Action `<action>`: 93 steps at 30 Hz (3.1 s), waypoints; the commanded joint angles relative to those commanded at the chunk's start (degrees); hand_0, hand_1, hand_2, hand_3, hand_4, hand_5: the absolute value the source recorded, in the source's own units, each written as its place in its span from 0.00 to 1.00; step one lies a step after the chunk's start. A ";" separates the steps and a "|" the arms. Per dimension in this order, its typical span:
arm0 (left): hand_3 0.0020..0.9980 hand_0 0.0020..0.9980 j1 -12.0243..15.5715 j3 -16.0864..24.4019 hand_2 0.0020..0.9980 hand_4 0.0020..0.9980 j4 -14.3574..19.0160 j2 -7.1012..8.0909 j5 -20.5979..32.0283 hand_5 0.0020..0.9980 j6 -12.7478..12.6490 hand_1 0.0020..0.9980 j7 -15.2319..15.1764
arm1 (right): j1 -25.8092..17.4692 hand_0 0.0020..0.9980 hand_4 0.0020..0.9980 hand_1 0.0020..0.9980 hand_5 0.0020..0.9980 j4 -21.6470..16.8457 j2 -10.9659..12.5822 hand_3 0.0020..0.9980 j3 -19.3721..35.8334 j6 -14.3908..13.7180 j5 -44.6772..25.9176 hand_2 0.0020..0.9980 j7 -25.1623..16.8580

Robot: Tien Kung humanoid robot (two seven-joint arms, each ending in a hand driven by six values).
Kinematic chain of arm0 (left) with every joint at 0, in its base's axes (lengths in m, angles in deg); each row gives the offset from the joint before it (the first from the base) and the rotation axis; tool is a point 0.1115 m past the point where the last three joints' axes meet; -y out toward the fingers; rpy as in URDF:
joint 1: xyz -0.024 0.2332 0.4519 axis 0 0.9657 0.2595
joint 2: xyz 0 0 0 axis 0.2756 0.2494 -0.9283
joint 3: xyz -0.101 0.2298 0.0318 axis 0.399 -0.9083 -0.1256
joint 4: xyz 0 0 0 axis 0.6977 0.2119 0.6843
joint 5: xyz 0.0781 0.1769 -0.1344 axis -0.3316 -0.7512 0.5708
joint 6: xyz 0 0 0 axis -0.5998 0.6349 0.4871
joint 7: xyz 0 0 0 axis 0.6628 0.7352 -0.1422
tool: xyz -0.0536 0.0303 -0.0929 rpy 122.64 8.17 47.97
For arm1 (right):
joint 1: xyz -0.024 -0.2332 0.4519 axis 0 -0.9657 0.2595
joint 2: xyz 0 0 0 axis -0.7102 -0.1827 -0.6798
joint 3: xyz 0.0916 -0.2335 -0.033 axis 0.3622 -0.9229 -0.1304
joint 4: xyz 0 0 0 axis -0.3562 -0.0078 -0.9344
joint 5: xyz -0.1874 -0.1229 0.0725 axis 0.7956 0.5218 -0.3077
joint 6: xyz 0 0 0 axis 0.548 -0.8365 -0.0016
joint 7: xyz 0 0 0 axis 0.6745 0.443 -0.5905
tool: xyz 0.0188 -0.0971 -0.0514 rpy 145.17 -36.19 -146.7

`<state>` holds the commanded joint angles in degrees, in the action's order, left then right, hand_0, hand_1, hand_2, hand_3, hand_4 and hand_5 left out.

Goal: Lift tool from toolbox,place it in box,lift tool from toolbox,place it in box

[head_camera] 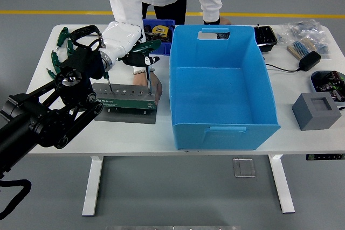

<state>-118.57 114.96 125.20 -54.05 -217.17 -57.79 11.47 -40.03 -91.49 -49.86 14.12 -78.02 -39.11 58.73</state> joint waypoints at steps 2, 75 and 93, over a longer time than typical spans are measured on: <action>0.11 0.03 -0.47 0.15 0.01 0.84 0.71 0.65 0.00 0.50 0.37 0.00 -0.46 | -0.04 0.64 0.91 0.62 0.99 0.00 -0.04 0.73 0.17 0.02 0.11 0.72 0.01; 0.10 0.03 -11.28 -22.14 0.01 0.84 5.45 -10.39 12.68 0.48 -10.26 0.00 -2.54 | 0.79 0.64 0.90 0.61 0.99 0.00 1.20 0.72 -2.34 -0.24 -0.72 0.71 -0.23; 0.37 0.15 -12.93 -22.42 0.19 0.87 -0.88 -11.42 15.10 0.47 -12.96 0.14 -12.03 | 1.70 0.63 0.90 0.61 0.99 0.00 1.54 0.71 -2.42 -1.27 -0.58 0.70 -0.78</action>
<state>-131.51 92.54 124.32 -65.47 -202.07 -70.75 -0.56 -38.33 -91.49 -48.33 11.70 -79.29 -39.69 57.95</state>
